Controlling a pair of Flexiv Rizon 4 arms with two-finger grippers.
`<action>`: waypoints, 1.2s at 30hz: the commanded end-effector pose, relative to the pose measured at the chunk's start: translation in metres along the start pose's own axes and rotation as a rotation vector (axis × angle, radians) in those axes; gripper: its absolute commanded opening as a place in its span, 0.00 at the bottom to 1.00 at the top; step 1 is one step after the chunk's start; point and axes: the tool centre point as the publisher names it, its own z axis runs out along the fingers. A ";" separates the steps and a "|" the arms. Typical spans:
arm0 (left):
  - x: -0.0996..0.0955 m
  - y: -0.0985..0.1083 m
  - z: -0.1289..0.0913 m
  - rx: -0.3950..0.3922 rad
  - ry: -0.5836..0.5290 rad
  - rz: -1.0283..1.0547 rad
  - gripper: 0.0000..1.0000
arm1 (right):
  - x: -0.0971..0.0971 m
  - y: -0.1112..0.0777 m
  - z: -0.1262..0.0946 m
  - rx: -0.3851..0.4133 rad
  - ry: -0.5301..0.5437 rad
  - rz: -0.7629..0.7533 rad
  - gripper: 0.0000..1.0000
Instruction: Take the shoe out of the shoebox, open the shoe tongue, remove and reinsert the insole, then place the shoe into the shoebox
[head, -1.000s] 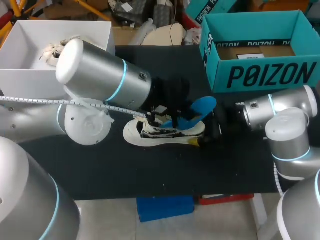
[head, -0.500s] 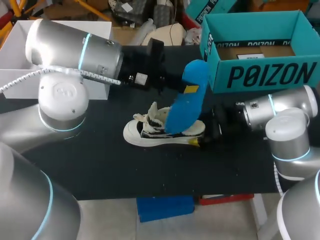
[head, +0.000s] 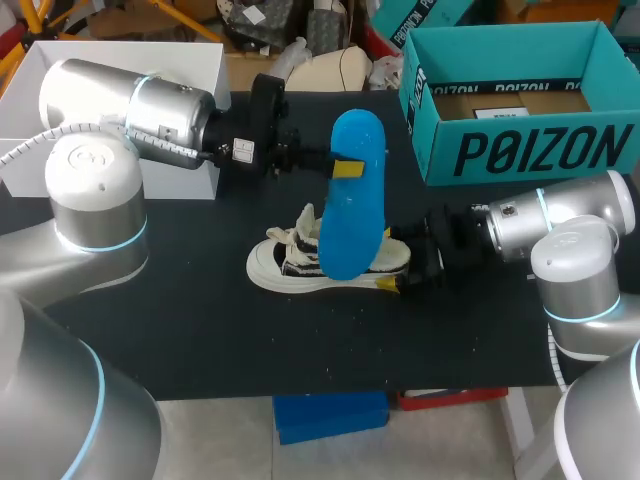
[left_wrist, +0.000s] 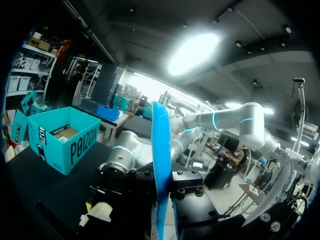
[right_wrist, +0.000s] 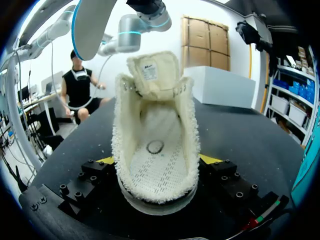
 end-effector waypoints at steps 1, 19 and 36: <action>0.020 -0.019 -0.009 -0.005 -0.086 -0.004 0.00 | -0.001 -0.004 0.002 0.001 0.000 0.001 0.00; 0.104 -0.088 -0.033 0.075 -0.205 -0.166 0.00 | -0.001 -0.004 0.002 0.001 0.000 0.001 0.00; 0.152 -0.111 -0.025 0.095 -0.195 -0.133 0.00 | -0.001 -0.004 0.002 0.001 0.000 0.001 0.00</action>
